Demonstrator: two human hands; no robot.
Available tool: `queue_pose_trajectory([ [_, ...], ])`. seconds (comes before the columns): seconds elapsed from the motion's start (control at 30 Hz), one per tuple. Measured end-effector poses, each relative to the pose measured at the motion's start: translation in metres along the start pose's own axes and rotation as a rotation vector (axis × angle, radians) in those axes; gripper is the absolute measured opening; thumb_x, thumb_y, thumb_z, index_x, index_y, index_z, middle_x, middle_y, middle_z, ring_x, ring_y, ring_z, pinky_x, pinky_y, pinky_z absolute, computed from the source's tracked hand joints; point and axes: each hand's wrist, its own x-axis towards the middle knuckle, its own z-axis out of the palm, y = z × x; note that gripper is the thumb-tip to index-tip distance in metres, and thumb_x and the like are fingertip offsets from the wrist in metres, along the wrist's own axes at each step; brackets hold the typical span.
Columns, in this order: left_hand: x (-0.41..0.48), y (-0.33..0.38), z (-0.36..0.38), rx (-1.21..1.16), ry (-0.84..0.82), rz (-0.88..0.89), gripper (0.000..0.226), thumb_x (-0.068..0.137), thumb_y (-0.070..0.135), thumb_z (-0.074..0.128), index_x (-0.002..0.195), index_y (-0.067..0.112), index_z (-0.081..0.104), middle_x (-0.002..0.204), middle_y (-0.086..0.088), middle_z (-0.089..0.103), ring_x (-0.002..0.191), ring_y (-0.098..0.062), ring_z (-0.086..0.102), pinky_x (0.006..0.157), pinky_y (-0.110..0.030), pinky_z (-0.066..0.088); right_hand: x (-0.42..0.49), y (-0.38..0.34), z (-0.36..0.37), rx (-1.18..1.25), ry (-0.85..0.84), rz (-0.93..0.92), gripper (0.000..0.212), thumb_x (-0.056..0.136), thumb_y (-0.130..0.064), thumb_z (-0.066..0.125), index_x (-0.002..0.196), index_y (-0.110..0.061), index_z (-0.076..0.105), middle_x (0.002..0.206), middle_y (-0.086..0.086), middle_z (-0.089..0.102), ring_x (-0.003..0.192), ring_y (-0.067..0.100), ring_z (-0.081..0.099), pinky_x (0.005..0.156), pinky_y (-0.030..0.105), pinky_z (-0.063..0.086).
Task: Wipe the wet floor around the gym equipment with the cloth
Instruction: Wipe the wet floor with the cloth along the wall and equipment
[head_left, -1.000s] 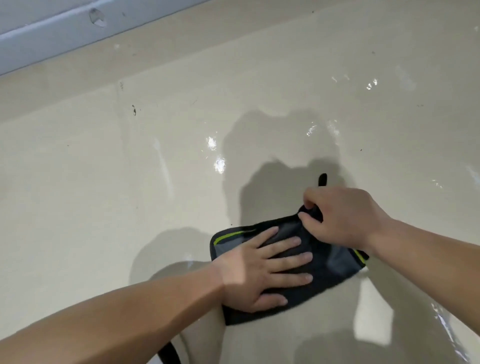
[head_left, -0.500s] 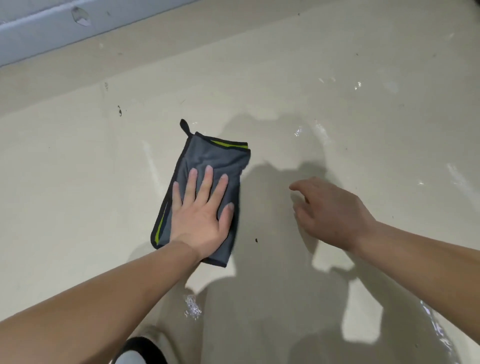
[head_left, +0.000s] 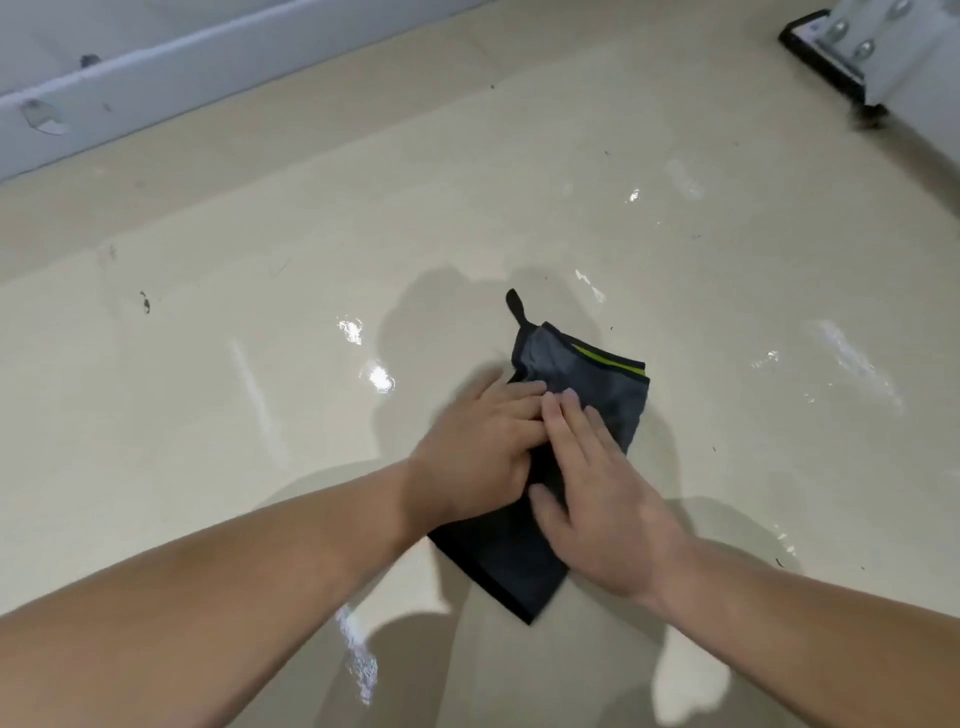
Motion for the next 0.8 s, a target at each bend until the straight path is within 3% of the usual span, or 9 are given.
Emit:
queue_pose_trajectory([
  [0.07, 0.002, -0.016, -0.016, 0.096, 0.101, -0.014, 0.057, 0.075, 0.014, 0.036, 0.113, 0.014, 0.078, 0.135, -0.009, 0.068, 0.134, -0.028, 0.057, 0.119, -0.048, 0.033, 0.010, -0.012, 0.006, -0.062, -0.101, 0.126, 0.109, 0.088, -0.079, 0.035, 0.162, -0.013, -0.010, 0.170, 0.016, -0.012, 0.157, 0.031, -0.013, 0.128, 0.048, 0.003],
  [0.1, 0.005, -0.026, -0.025, 0.144, 0.089, -0.066, 0.058, 0.074, 0.016, 0.037, 0.117, 0.013, 0.077, 0.142, -0.014, 0.063, 0.138, -0.030, 0.054, 0.119, -0.049, 0.033, 0.018, -0.015, 0.009, -0.113, -0.160, 0.184, 0.122, 0.079, -0.089, 0.034, 0.160, -0.014, -0.017, 0.167, 0.016, -0.024, 0.154, 0.031, -0.024, 0.127, 0.048, -0.005],
  [0.17, 0.017, -0.049, -0.045, 0.225, -0.110, -0.258, 0.069, 0.074, 0.026, 0.043, 0.140, 0.012, 0.061, 0.162, -0.020, 0.040, 0.150, -0.034, 0.036, 0.124, -0.052, 0.027, 0.032, -0.013, 0.007, -0.178, -0.241, 0.247, 0.136, 0.066, -0.099, 0.035, 0.156, -0.020, -0.031, 0.158, 0.013, -0.045, 0.146, 0.030, -0.041, 0.123, 0.049, -0.016],
  [0.23, 0.034, -0.074, -0.068, 0.305, -0.326, -0.457, 0.080, 0.075, 0.042, 0.051, 0.150, 0.015, 0.039, 0.170, -0.018, 0.015, 0.155, -0.037, 0.020, 0.125, -0.055, 0.023, 0.050, -0.001, -0.003, -0.171, -0.331, 0.289, 0.143, 0.059, -0.103, 0.037, 0.149, -0.025, -0.041, 0.150, 0.008, -0.055, 0.140, 0.027, -0.050, 0.120, 0.049, -0.023],
  [0.37, 0.062, -0.116, -0.101, 0.391, -0.405, -0.681, 0.100, 0.070, 0.083, 0.058, 0.144, 0.021, 0.034, 0.165, -0.015, 0.020, 0.152, -0.037, 0.022, 0.113, -0.072, 0.029, 0.105, 0.024, -0.041, -0.166, -0.381, 0.365, 0.149, 0.051, -0.106, 0.040, 0.149, -0.027, -0.041, 0.151, 0.007, -0.054, 0.141, 0.025, -0.048, 0.121, 0.050, -0.020],
  [0.5, 0.082, -0.149, -0.123, 0.407, -0.469, -0.914, 0.147, 0.054, 0.102, 0.060, 0.165, 0.027, -0.002, 0.174, -0.015, -0.013, 0.160, -0.039, -0.011, 0.114, -0.084, 0.010, 0.153, 0.040, -0.076, -0.116, -0.396, 0.504, 0.155, 0.049, -0.105, 0.047, 0.149, -0.026, -0.041, 0.153, 0.008, -0.052, 0.144, 0.028, -0.044, 0.122, 0.050, -0.018],
  [0.67, 0.092, -0.180, -0.136, 0.381, -0.501, -1.078, 0.178, 0.023, 0.111, 0.055, 0.163, 0.027, -0.015, 0.173, -0.019, -0.013, 0.160, -0.041, -0.010, 0.115, -0.082, 0.011, 0.211, 0.056, -0.109, -0.089, -0.393, 0.607, 0.162, 0.039, -0.109, 0.045, 0.152, -0.025, -0.036, 0.158, 0.010, -0.044, 0.149, 0.032, -0.035, 0.124, 0.053, -0.011],
  [0.73, 0.090, -0.185, -0.132, 0.369, -0.482, -1.038, 0.182, 0.018, 0.113, 0.052, 0.162, 0.024, -0.014, 0.173, -0.020, -0.006, 0.159, -0.040, -0.001, 0.116, -0.077, 0.023, 0.232, 0.062, -0.118, -0.095, -0.382, 0.634, 0.163, 0.037, -0.109, 0.044, 0.152, -0.025, -0.035, 0.160, 0.011, -0.042, 0.150, 0.034, -0.033, 0.124, 0.055, -0.010],
  [0.8, 0.085, -0.190, -0.129, 0.321, -0.423, -0.991, 0.181, 0.019, 0.112, 0.053, 0.162, 0.024, -0.015, 0.173, -0.018, -0.008, 0.159, -0.038, -0.004, 0.115, -0.070, 0.033, 0.252, 0.065, -0.126, -0.105, -0.358, 0.654, 0.164, 0.036, -0.109, 0.044, 0.154, -0.025, -0.032, 0.161, 0.012, -0.039, 0.151, 0.035, -0.030, 0.124, 0.056, -0.008],
])
